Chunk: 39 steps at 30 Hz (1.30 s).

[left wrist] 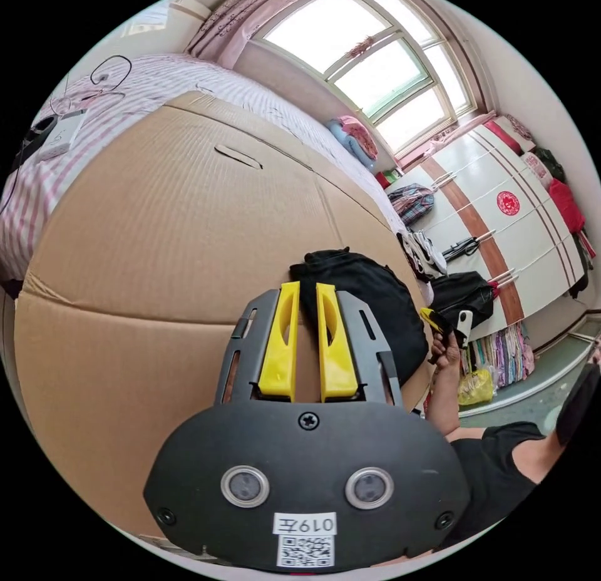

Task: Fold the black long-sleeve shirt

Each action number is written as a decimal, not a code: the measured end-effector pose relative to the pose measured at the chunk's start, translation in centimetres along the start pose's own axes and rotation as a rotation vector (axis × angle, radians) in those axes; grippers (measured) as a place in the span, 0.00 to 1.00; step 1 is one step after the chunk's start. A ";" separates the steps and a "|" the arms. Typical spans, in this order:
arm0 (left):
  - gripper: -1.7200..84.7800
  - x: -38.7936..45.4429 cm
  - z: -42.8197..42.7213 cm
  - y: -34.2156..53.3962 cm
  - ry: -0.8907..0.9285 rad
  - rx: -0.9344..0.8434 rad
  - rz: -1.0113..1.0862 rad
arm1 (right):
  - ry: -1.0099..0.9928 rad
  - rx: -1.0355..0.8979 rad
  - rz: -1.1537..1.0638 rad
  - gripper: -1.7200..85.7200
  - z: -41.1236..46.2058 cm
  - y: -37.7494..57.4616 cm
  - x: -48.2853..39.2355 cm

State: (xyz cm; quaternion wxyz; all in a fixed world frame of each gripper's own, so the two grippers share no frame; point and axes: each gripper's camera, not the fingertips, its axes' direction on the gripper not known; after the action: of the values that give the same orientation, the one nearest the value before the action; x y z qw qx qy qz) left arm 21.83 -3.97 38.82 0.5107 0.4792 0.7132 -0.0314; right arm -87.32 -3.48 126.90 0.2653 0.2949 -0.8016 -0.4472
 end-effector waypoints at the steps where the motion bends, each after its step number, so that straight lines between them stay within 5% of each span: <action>1: 0.05 -0.2 1.0 -0.8 -0.029 -0.026 -0.028 | -0.006 0.007 0.000 0.04 -0.5 0.5 -0.5; 10: 0.05 0.2 5.0 -4.1 -0.031 -0.112 -0.038 | -0.033 0.058 -0.007 0.02 -5.5 1.9 -3.6; 27: 0.03 3.3 3.4 -1.9 -0.148 -0.005 -0.018 | -0.026 0.031 -0.094 0.02 -10.4 -3.6 -11.9; 35: 0.03 12.2 5.5 0.8 -0.192 -0.024 0.300 | -0.002 -0.059 -0.185 0.01 -9.8 -7.2 -19.5; 39: 0.03 12.8 7.5 0.9 -0.256 -0.079 0.291 | 0.029 -0.119 -0.213 0.01 -9.3 -8.5 -22.4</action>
State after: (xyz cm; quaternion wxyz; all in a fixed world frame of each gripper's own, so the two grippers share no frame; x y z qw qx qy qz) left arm 27.49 0.89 25.96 0.6147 0.5487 0.5665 0.0102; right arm -63.52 3.62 120.15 0.2449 0.3687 -0.7339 -0.5152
